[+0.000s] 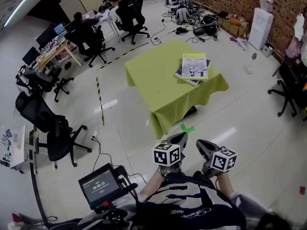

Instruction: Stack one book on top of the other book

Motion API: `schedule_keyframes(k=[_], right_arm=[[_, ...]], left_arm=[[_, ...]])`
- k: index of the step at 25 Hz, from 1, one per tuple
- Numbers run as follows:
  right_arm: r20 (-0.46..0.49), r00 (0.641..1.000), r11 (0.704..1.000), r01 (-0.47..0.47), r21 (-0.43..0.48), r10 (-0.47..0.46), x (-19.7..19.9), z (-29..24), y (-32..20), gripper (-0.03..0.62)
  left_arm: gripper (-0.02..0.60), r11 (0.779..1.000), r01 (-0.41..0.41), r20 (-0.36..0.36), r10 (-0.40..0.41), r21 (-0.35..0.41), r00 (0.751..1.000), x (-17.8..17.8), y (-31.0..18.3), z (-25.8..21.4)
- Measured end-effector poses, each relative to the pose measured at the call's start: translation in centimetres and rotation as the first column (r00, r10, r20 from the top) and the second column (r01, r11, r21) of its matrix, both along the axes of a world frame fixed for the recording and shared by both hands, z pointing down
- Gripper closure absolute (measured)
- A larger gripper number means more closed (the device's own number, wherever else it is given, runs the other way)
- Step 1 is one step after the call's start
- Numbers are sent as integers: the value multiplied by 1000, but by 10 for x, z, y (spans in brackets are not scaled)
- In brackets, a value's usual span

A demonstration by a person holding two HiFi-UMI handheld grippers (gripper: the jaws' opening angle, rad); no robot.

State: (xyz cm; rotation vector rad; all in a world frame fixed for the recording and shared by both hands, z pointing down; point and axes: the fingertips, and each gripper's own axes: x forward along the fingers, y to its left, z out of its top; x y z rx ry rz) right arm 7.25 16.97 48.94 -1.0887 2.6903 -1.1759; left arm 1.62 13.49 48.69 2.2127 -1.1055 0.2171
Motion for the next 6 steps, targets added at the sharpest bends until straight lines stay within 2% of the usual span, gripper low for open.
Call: schedule_keyframes(k=[6], right_arm=[[-5,1000,1000,-16,2,16,8,-5,-3,597]], left_arm=[[577,1000,-7,-7,7,-2,1000,6,-3,-3]])
